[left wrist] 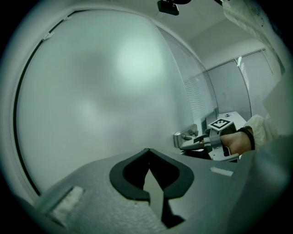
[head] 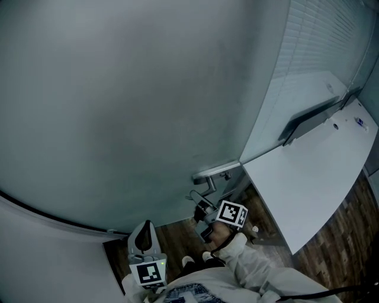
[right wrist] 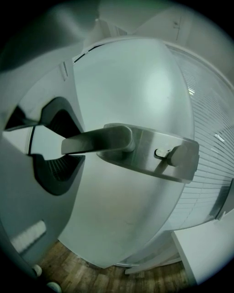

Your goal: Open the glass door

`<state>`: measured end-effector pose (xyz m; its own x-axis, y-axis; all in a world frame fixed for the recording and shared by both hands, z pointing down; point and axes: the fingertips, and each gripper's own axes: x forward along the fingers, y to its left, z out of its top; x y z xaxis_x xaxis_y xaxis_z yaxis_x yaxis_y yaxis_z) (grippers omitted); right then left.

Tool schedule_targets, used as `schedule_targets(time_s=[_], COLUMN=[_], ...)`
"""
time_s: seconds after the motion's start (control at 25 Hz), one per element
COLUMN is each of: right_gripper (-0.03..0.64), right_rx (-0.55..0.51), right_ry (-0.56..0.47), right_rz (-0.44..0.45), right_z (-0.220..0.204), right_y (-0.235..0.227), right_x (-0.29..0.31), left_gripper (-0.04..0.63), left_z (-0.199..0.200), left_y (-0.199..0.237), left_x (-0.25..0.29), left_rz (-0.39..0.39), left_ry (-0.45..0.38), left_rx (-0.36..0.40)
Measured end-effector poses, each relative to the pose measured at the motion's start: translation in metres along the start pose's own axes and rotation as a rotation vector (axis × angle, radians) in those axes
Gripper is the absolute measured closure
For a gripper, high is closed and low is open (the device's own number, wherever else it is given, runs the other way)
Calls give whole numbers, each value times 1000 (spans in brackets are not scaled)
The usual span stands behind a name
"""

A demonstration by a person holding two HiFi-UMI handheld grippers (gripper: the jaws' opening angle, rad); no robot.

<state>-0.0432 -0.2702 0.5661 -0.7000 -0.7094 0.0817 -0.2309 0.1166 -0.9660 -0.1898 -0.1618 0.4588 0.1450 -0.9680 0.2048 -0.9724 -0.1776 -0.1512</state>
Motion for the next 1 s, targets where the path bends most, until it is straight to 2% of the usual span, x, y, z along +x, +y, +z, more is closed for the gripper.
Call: schedule_targets(time_s=[0.16, 0.32, 0.48, 0.64, 0.8, 1.0], right_gripper=[502, 503, 506, 506, 506, 505], right_rx=[36, 98, 156, 179, 183, 189], right_ry=[2, 4, 22, 53, 95, 140], right_rz=[6, 12, 24, 31, 44, 52], right_z=[-8, -18, -27, -34, -41, -46], right_y=[8, 8, 17, 21, 24, 26], right_x=[-15, -28, -34, -43, -52, -57], left_gripper=[591, 591, 591, 591, 591, 591], left_z=[12, 8, 5, 8, 12, 7], left_y=[-6, -11, -14, -24, -39, -52], left_x=[-4, -8, -11, -14, -24, -39], left_rz=[-16, -2, 9, 26, 46, 103], left_ry=[2, -25, -13, -32, -14, 2], left_rx=[27, -2, -4, -8, 16, -7])
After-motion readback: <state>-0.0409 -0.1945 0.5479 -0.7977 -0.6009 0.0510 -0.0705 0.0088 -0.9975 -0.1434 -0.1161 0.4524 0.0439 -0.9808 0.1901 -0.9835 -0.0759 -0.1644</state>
